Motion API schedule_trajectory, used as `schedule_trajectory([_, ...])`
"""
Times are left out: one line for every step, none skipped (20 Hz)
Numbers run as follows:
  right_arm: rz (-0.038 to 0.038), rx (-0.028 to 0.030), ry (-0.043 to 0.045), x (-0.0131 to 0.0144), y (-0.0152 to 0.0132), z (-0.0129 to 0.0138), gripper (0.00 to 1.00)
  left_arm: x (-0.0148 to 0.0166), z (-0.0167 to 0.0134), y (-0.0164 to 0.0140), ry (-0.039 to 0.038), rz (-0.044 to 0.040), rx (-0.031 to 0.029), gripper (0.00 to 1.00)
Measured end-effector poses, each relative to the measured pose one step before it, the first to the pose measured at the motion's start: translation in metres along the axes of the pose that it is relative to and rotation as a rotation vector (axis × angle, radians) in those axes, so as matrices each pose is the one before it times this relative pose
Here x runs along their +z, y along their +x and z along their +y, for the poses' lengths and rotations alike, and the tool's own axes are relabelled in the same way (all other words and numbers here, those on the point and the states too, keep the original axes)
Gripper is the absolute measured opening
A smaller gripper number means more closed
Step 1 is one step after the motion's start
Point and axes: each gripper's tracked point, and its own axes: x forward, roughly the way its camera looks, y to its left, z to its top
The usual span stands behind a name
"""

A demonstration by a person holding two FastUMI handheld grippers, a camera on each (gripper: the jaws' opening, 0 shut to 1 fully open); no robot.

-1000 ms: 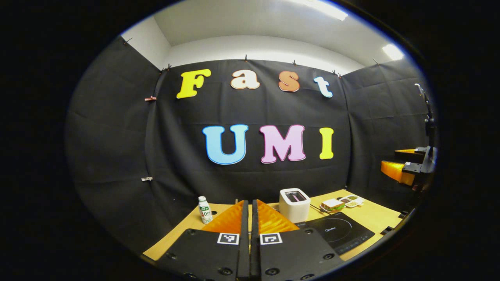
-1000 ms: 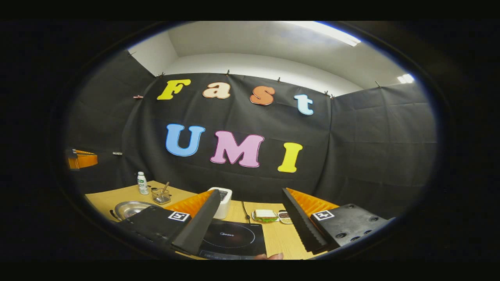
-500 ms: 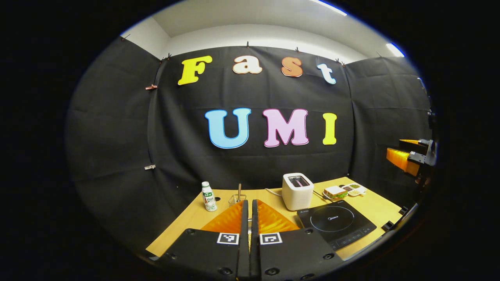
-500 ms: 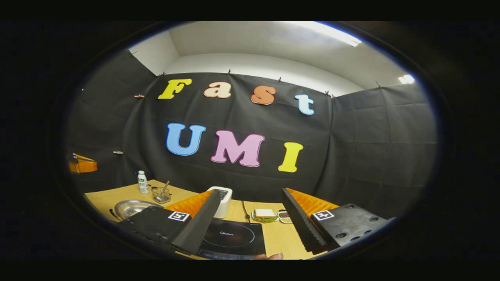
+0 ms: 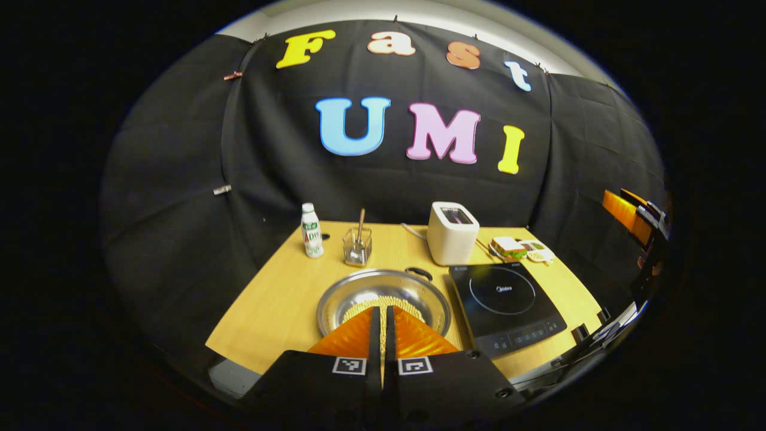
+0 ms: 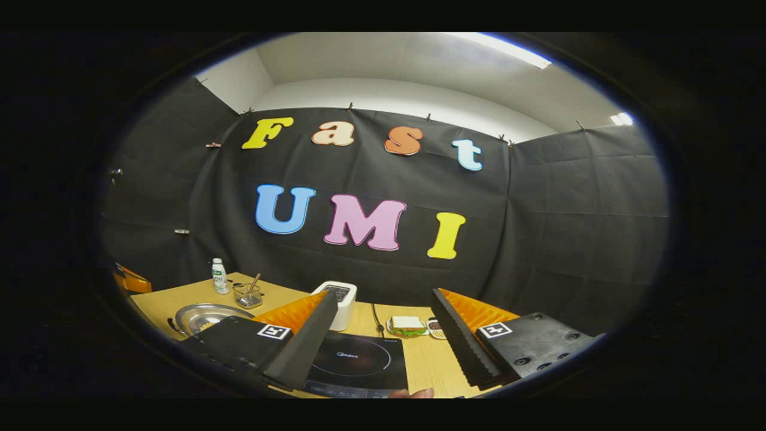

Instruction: First push the handle of the pot to place it horizontally, then grasp the pot with both hands and set it on the induction cooktop.

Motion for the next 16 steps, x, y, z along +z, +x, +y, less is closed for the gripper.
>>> schedule_trajectory([0.00376,-0.00022,-0.00180,-0.00136,-0.00009,-0.00060,0.98,-0.01288,0.00074,0.00390,-0.01025,0.04537,-0.00562,0.05])
schedule_trajectory([0.00307,-0.00094,-0.00233,-0.00129,0.00032,-0.00026,0.98,-0.01312,-0.00003,0.00279,-0.01235,0.04146,-0.01019,0.05])
schedule_trajectory([0.00370,-0.00190,-0.00264,-0.00134,0.00004,-0.00133,0.98,-0.01148,-0.00118,0.00326,-0.01685,0.04235,-0.01416,0.05])
schedule_trajectory([0.00299,-0.00226,-0.00273,-0.00202,0.00016,-0.00067,0.98,-0.01184,-0.00107,0.00521,-0.02341,0.04515,-0.01823,0.05])
schedule_trajectory([0.00205,-0.00355,-0.00115,-0.00060,0.00064,-0.00144,0.98,-0.01060,-0.00252,0.00386,-0.02725,0.04610,-0.02186,0.05])
schedule_trajectory([0.00216,-0.00243,0.00159,-0.00064,-0.00004,-0.00092,0.98,-0.01245,-0.00401,0.00646,-0.02819,0.05022,-0.02188,0.05])
schedule_trajectory([0.00273,-0.00277,0.00268,-0.00085,0.00041,-0.00091,0.98,-0.01045,0.00084,0.00607,-0.02150,0.04871,-0.01005,0.05])
schedule_trajectory([0.00306,-0.00189,0.00151,-0.00137,-0.00014,-0.00040,0.98,-0.01501,0.00235,0.00431,-0.01305,0.04802,-0.00433,0.05])
schedule_trajectory([0.00358,-0.00260,-0.00095,-0.00141,0.00028,-0.00081,0.98,-0.01055,0.00199,0.00592,-0.00729,0.04358,-0.00339,0.05])
schedule_trajectory([0.00392,-0.00345,-0.00245,-0.00166,-0.00008,-0.00031,0.98,-0.00693,0.00171,0.00490,-0.00903,0.04482,-0.01482,0.06])
schedule_trajectory([0.00448,-0.00259,-0.00169,-0.00164,0.00005,-0.00136,0.98,-0.00447,0.00162,0.00367,-0.01396,0.03798,-0.01470,0.05])
schedule_trajectory([0.00262,-0.00250,-0.00076,-0.00063,-0.00124,-0.00105,0.96,-0.00456,0.00315,0.00643,-0.01493,0.03612,-0.01684,0.05])
schedule_trajectory([0.00193,-0.00270,-0.00067,-0.00074,0.00017,-0.00102,0.96,-0.00215,0.00445,0.00698,-0.01698,0.03645,-0.01279,0.05])
schedule_trajectory([0.00163,-0.00337,-0.00168,-0.00068,0.00101,0.00039,0.96,-0.00079,0.00514,0.00753,-0.00859,0.02922,-0.00185,0.05])
schedule_trajectory([0.00130,-0.00353,-0.00248,-0.00044,0.00048,-0.00014,0.96,-0.00092,0.00701,0.00700,-0.00269,0.03182,0.00353,0.06])
schedule_trajectory([0.00133,-0.00428,-0.00239,-0.00062,-0.00043,-0.00087,0.96,0.00120,0.00731,0.00682,0.00394,0.02046,0.01057,0.05])
